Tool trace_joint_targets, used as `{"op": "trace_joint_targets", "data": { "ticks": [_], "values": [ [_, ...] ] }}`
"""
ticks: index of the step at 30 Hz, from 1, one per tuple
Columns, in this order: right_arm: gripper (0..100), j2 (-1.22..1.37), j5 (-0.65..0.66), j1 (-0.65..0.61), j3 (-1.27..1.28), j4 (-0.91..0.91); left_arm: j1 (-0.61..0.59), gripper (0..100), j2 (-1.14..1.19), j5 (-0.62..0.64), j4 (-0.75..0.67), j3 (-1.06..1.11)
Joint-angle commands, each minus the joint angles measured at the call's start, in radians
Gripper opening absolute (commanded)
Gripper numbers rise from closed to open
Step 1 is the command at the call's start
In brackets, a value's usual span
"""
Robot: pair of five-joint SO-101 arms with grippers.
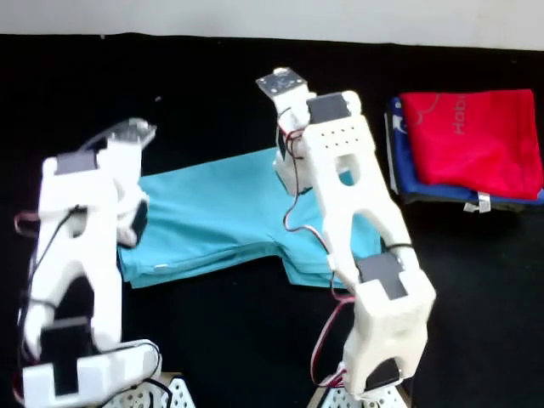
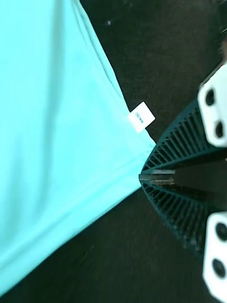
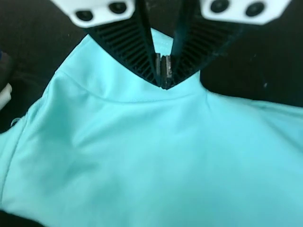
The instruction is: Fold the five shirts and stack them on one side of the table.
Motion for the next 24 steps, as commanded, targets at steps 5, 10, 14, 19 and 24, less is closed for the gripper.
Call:
{"op": "trace_joint_targets", "data": {
  "ticks": [5,10,14,19,24],
  "values": [
    [0.7,-0.326,-0.002,-0.005,0.578,-0.283,0.012,1,-0.099,-0.003,-0.114,0.213],
    [0.9,-0.407,-0.002,-0.005,0.914,-0.524,0.007,1,-0.102,-0.003,-0.190,0.303],
    [0.9,-0.406,0.051,-0.005,1.044,-0.611,-0.022,1,-0.099,0.000,-0.368,0.412],
    [0.9,-0.406,0.127,-0.005,1.124,-0.668,-0.044,1,-0.107,0.000,-0.557,0.536],
    [0.9,-0.420,0.132,-0.073,1.119,-0.605,-0.044,1,-0.107,0.000,-0.557,0.542]
  ]
}}
